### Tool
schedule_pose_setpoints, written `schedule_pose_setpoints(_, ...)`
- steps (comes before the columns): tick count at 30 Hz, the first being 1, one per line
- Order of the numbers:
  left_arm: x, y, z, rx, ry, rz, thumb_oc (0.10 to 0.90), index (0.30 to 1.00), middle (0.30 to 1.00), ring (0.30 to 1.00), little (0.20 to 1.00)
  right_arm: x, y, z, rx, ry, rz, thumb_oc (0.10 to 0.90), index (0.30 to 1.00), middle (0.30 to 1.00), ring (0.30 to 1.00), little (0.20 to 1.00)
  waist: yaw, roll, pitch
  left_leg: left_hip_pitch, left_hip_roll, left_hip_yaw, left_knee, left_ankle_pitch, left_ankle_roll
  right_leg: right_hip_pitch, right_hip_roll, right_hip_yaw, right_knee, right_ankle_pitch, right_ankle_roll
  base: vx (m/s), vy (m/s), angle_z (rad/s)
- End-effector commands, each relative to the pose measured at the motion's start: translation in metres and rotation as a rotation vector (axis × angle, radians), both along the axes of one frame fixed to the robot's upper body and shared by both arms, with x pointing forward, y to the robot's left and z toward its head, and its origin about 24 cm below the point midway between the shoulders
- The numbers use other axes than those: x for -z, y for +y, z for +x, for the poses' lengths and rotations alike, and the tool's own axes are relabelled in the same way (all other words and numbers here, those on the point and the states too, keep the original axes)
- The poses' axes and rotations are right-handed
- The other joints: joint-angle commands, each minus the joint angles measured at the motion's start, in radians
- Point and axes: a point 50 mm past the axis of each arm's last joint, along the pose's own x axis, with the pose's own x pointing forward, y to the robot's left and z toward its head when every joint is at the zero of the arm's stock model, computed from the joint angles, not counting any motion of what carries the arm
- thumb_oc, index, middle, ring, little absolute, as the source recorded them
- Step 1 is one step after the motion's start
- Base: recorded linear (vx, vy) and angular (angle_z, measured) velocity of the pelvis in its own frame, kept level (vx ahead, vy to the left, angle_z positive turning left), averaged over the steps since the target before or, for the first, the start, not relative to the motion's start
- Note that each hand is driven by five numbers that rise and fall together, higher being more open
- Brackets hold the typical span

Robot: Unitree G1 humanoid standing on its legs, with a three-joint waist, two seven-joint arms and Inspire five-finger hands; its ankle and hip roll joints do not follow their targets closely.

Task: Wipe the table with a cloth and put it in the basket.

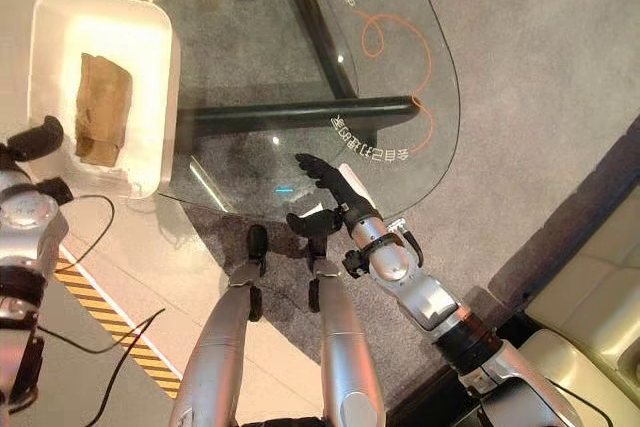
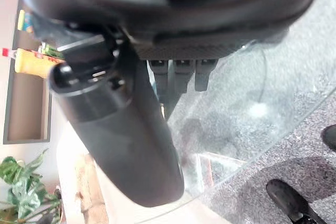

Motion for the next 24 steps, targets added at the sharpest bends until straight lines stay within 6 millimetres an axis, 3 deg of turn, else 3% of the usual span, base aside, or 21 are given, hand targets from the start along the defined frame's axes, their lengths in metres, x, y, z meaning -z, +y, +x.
schedule_pose_setpoints(1,-0.019,0.01,-0.016,0.058,-0.147,0.022,0.8,0.9,0.9,0.9,0.9,-0.031,0.004,-0.014,-0.066,-0.18,0.08,0.8,0.9,0.9,0.9,0.9,0.041,0.01,-0.025,0.156,-0.034,0.024,-0.04,-0.076,0.019,0.136,0.024,-0.028,-0.086,-0.023,0.028,-0.07,-0.135,-0.02)
schedule_pose_setpoints(4,0.02,-0.004,-0.027,0.137,-0.086,-0.033,0.8,0.9,0.9,0.9,0.9,-0.012,-0.009,-0.019,-0.013,-0.137,0.064,0.8,0.9,0.9,0.9,0.9,0.054,0.012,-0.033,0.238,-0.033,0.01,-0.083,-0.067,0.012,0.224,0.018,-0.032,-0.118,-0.027,0.033,-0.04,-0.131,-0.06)
schedule_pose_setpoints(6,0.051,-0.015,-0.038,0.176,-0.021,-0.075,0.8,0.9,0.9,0.9,0.9,0.01,-0.019,-0.024,0.035,-0.077,0.033,0.8,0.9,0.9,0.9,0.9,0.063,0.014,-0.066,0.279,-0.034,-0.001,-0.115,-0.065,0.009,0.272,0.014,-0.035,-0.145,-0.03,0.038,0.01,-0.13,-0.06)
schedule_pose_setpoints(8,0.068,-0.021,-0.046,0.204,0.025,-0.109,0.8,0.9,0.9,0.9,0.9,0.027,-0.025,-0.028,0.069,-0.024,0.017,0.8,0.9,0.9,0.9,0.9,0.068,0.016,-0.088,0.305,-0.034,-0.012,-0.135,-0.062,0.007,0.3,0.011,-0.037,-0.161,-0.032,0.04,0.01,-0.121,-0.04)
schedule_pose_setpoints(9,0.099,-0.033,-0.061,0.236,0.11,-0.175,0.8,0.9,0.9,0.9,0.9,0.048,-0.033,-0.036,0.101,0.044,-0.01,0.8,0.9,0.9,0.9,0.9,0.074,0.019,-0.123,0.339,-0.034,-0.022,-0.16,-0.059,0.005,0.342,0.006,-0.043,-0.181,-0.034,0.043,0.04,-0.132,0.03)
schedule_pose_setpoints(11,0.116,-0.038,-0.072,0.251,0.169,-0.206,0.8,0.9,0.9,0.9,0.9,0.06,-0.037,-0.041,0.118,0.094,-0.012,0.8,0.9,0.9,0.9,0.9,0.075,0.02,-0.143,0.363,-0.032,-0.028,-0.174,-0.057,0.004,0.371,0.003,-0.049,-0.195,-0.035,0.044,0.05,-0.125,0.01)
schedule_pose_setpoints(12,0.142,-0.044,-0.09,0.278,0.268,-0.239,0.8,0.9,0.9,0.9,0.9,0.082,-0.047,-0.052,0.155,0.189,-0.011,0.8,0.9,0.9,0.9,0.9,0.076,0.022,-0.18,0.399,-0.029,-0.037,-0.199,-0.051,0.001,0.419,0.003,-0.053,-0.223,-0.034,0.043,0.07,-0.141,0.03)
schedule_pose_setpoints(14,0.163,-0.05,-0.104,0.295,0.343,-0.32,0.8,0.9,0.9,0.9,0.9,0.1,-0.054,-0.061,0.192,0.271,0.002,0.8,0.9,0.9,0.9,0.9,0.078,0.025,-0.21,0.43,-0.026,-0.043,-0.22,-0.048,-0.002,0.459,0.002,-0.059,-0.249,-0.032,0.043,0.08,-0.143,0.11)
schedule_pose_setpoints(16,0.207,-0.067,-0.131,0.349,0.533,-0.425,0.8,0.9,0.9,0.9,0.9,0.141,-0.065,-0.082,0.265,0.449,0.024,0.8,0.9,0.9,0.9,0.9,0.082,0.027,-0.267,0.481,-0.021,-0.05,-0.239,-0.047,-0.006,0.523,-0.001,-0.076,-0.283,-0.028,0.04,0.1,-0.142,0.2)
schedule_pose_setpoints(17,0.207,-0.067,-0.131,0.351,0.537,-0.425,0.8,0.9,0.9,0.9,0.9,0.142,-0.066,-0.082,0.269,0.455,0.027,0.8,0.9,0.9,0.9,0.9,0.081,0.027,-0.267,0.484,-0.02,-0.051,-0.24,-0.047,-0.006,0.526,-0.002,-0.076,-0.284,-0.027,0.039,0.13,-0.143,0.18)
schedule_pose_setpoints(19,0.245,-0.089,-0.156,0.394,0.715,-0.563,0.8,0.9,0.9,0.9,0.9,0.181,-0.07,-0.104,0.346,0.653,0.037,0.8,0.9,0.9,0.9,0.9,0.085,0.027,-0.322,0.526,-0.013,-0.052,-0.249,-0.05,-0.01,0.581,-0.005,-0.09,-0.311,-0.021,0.035,0.14,-0.123,0.2)
schedule_pose_setpoints(24,0.278,-0.121,-0.179,0.484,0.907,-0.574,0.8,0.9,0.9,0.9,0.9,0.225,-0.072,-0.134,0.473,0.898,0.094,0.8,0.9,0.9,0.9,0.9,0.086,0.026,-0.379,0.583,-0.002,-0.047,-0.26,-0.064,-0.013,0.648,-0.003,-0.098,-0.349,-0.018,0.027,0.09,-0.076,0.07)
